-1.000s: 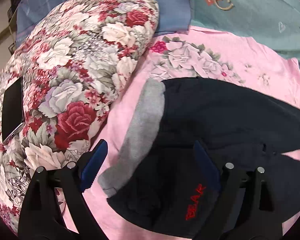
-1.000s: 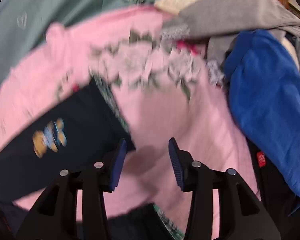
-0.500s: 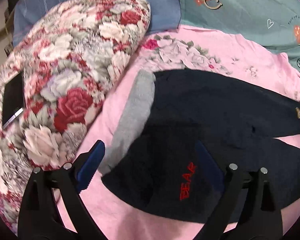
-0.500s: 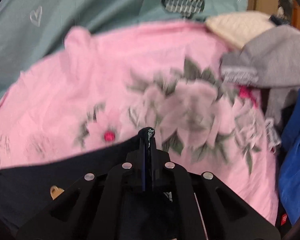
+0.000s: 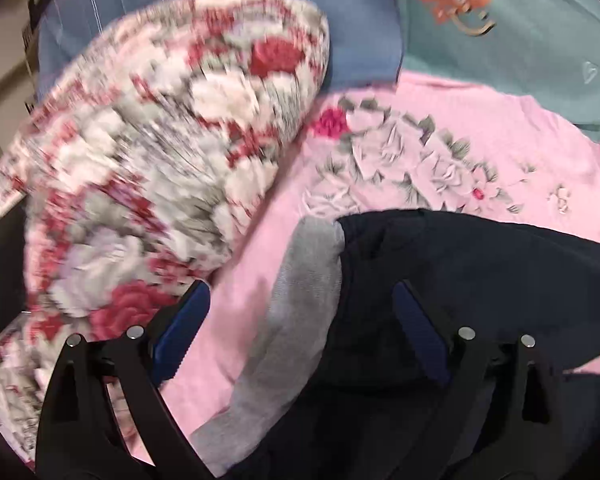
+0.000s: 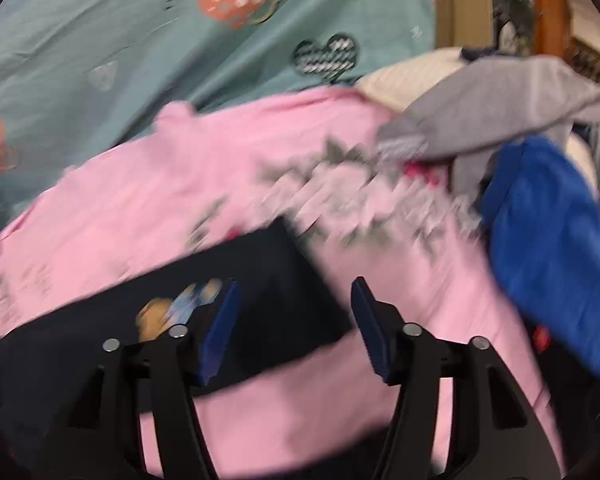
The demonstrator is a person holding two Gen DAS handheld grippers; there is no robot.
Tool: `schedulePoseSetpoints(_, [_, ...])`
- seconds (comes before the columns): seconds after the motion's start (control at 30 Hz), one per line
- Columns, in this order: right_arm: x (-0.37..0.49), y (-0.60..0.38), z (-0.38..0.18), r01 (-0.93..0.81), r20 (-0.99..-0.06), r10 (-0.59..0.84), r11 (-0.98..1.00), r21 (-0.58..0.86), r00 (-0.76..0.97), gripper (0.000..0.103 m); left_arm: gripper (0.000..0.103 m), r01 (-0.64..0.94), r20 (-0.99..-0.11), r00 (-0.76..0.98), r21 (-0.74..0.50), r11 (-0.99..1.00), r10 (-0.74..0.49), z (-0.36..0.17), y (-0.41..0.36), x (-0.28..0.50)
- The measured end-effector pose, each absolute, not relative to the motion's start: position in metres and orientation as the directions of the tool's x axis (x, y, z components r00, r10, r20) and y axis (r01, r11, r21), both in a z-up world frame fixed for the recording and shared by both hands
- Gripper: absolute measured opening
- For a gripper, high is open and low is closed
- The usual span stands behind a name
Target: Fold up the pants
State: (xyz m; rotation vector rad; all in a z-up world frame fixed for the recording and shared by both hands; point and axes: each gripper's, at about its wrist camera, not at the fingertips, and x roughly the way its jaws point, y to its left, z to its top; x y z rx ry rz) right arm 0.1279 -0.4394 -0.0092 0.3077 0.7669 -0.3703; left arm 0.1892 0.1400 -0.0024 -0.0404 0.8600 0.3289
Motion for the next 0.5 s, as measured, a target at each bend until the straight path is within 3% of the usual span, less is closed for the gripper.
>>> schedulePoseSetpoints(0.13, [0.099,-0.408,-0.024,0.336,-0.722,-0.032,0.898,0.283,0.692,0.063,0.093,-0.265,-0.796,0.578,0.029,0.964,0.183,-0.017,0.136,0.214])
schedulePoseSetpoints(0.2, [0.097,-0.390,-0.029,0.303,-0.730,0.023,0.901,0.311,0.683,0.063,0.086,-0.248,-0.803,0.574,0.017,0.969,0.161,-0.023,0.131,0.224])
schedulePoseSetpoints(0.23, [0.100,-0.380,-0.030,0.293,-0.735,0.034,0.904,0.312,0.677,0.063,0.072,-0.232,-0.809,0.569,0.017,0.973,0.150,-0.026,0.127,0.229])
schedulePoseSetpoints(0.27, [0.104,-0.373,-0.029,0.292,-0.742,0.039,0.904,0.312,0.670,0.063,0.039,-0.211,-0.819,0.556,0.026,0.977,0.142,-0.031,0.121,0.234])
schedulePoseSetpoints(0.3, [0.108,-0.370,-0.034,0.299,-0.757,0.055,0.899,0.322,0.651,0.063,0.031,-0.191,-0.831,0.537,0.050,0.980,0.147,-0.036,0.115,0.240])
schedulePoseSetpoints(0.4, [0.121,-0.373,-0.042,0.311,-0.777,0.136,0.864,0.397,0.615,0.063,0.020,-0.173,-0.822,0.524,0.154,0.973,0.223,-0.045,0.099,0.248])
schedulePoseSetpoints(0.5, [0.130,-0.375,-0.039,0.318,-0.771,0.141,0.854,0.412,0.621,0.063,0.017,-0.216,-0.802,0.547,0.142,0.966,0.240,-0.030,0.103,0.245])
